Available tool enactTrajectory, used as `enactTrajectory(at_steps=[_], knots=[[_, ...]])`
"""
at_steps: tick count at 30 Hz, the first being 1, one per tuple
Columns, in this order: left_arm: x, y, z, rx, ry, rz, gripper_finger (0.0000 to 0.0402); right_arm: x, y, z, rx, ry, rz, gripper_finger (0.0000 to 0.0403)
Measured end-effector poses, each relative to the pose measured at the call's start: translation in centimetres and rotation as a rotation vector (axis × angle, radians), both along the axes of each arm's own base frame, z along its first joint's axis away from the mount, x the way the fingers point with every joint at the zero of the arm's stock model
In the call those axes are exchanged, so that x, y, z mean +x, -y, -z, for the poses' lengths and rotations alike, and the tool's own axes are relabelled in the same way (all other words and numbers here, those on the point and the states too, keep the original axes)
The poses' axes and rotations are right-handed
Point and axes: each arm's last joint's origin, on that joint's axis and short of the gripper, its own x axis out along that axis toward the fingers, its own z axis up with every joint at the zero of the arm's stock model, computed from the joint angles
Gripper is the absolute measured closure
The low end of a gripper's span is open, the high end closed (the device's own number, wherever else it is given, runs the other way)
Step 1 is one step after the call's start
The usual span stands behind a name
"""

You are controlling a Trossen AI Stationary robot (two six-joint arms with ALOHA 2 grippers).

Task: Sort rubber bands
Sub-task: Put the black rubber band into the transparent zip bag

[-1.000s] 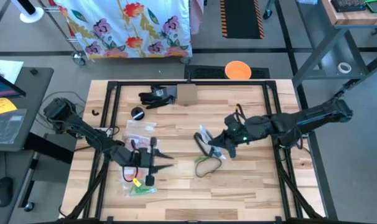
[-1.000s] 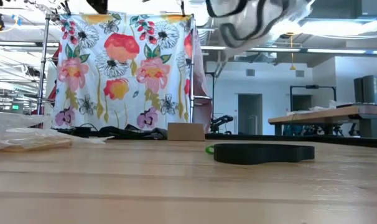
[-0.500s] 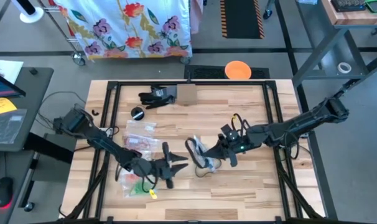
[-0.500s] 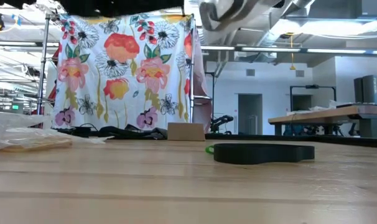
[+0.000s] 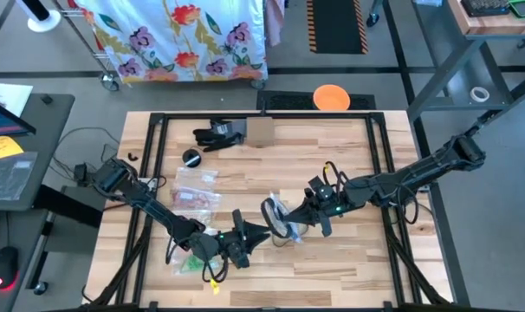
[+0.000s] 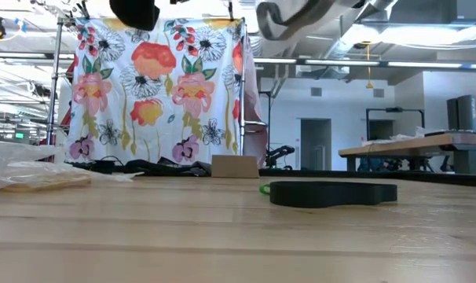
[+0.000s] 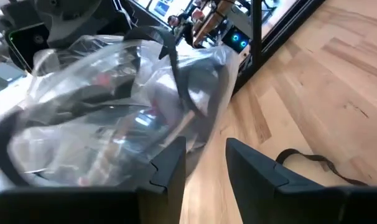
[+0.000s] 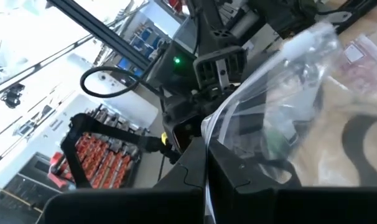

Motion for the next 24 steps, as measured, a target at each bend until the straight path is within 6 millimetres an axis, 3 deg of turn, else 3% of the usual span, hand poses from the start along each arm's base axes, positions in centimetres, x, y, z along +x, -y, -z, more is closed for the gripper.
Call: enactTrajectory(at_steps=[6, 18, 24], knots=[[0.33, -0.38, -0.03, -0.037, 0.011, 0.017, 0.0292, 0.00, 0.01, 0.02, -0.014, 0.002, 0.004, 0.0403], [0.10, 0.24, -0.27, 0.225, -0.049, 0.053, 0.0294, -0.01, 0.01, 0.13, -0.022, -0.008, 0.003, 0.0403], [0.11, 0.23, -0.48, 0.270, -0.043, 0.053, 0.0308, -0.11, -0.26, 0.23, -0.012, -0.022, -0.007, 0.0403]])
